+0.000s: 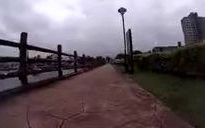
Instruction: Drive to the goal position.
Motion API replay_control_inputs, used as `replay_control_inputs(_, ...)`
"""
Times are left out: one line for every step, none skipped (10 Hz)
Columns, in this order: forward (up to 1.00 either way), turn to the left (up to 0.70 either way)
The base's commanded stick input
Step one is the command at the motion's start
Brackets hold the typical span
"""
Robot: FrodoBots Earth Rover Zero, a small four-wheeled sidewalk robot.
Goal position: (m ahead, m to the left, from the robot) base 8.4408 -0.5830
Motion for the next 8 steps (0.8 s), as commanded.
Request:
replay_control_inputs(1.0, 0.0)
replay_control_inputs(1.0, 0.0)
replay_control_inputs(1.0, 0.0)
replay_control_inputs(1.0, 0.0)
replay_control_inputs(1.0, 0.0)
replay_control_inputs(1.0, 0.0)
replay_control_inputs(1.0, 0.0)
replay_control_inputs(1.0, 0.0)
